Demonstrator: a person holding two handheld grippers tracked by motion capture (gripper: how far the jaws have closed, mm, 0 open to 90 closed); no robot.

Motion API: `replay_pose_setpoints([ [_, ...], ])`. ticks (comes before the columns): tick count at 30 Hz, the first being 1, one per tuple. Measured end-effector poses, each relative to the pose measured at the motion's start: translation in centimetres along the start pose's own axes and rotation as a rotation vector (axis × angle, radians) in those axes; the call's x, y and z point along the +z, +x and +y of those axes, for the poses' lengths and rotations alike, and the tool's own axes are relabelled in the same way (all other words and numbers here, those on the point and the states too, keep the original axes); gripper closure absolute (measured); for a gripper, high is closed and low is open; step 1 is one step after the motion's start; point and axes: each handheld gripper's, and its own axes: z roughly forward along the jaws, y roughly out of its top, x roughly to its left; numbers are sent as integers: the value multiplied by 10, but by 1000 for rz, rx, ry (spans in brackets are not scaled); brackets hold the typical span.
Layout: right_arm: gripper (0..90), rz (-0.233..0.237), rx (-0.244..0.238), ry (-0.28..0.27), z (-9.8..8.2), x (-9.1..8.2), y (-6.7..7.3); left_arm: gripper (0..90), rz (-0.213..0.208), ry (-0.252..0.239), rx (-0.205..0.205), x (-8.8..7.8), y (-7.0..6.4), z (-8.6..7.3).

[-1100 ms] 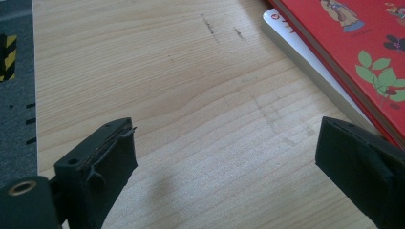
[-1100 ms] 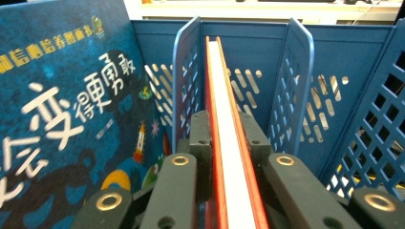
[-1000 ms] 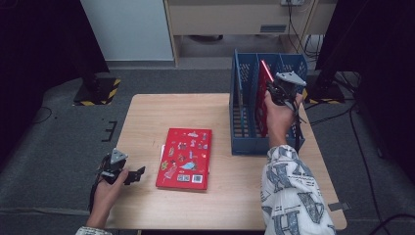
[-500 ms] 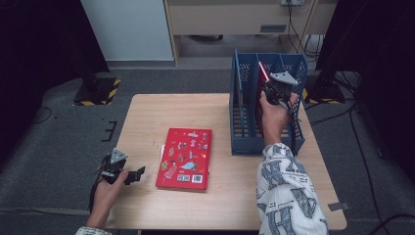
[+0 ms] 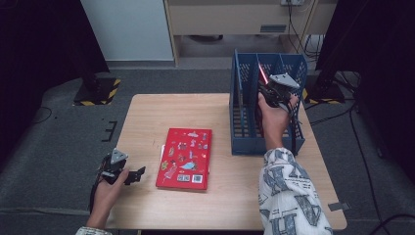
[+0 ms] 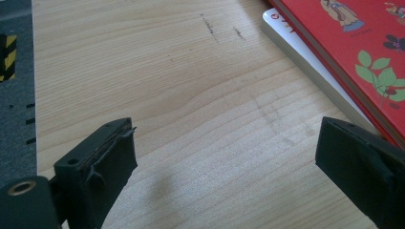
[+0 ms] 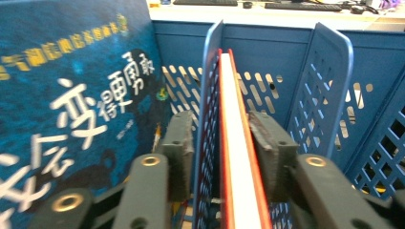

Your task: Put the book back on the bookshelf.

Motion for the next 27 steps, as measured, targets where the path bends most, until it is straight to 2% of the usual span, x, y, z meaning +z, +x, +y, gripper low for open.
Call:
replay_pose_setpoints([
  [5,522,25,0,-1,-3,-12,-1,56,0,0,2,0,-1,0],
  [12,470,38,4,6,-11,-22,-8,56,1,0,-2,-1,0,0],
  [20,507,45,6,15,-20,-25,-11,55,2,0,-3,-1,0,0],
  [27,628,57,-9,34,-26,-27,-11,56,1,0,-2,0,-1,0],
])
